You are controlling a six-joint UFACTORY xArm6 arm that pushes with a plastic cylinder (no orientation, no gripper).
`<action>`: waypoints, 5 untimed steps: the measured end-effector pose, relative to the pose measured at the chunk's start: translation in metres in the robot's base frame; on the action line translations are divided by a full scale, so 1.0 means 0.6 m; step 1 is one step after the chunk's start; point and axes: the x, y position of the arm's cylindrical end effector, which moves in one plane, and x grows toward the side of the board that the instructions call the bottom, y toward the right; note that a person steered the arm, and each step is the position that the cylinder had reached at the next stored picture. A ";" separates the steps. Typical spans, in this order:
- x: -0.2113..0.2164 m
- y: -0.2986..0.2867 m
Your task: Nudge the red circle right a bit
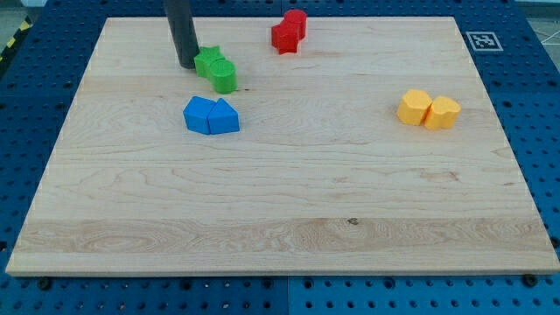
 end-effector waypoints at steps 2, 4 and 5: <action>0.044 0.052; 0.024 0.050; -0.008 0.047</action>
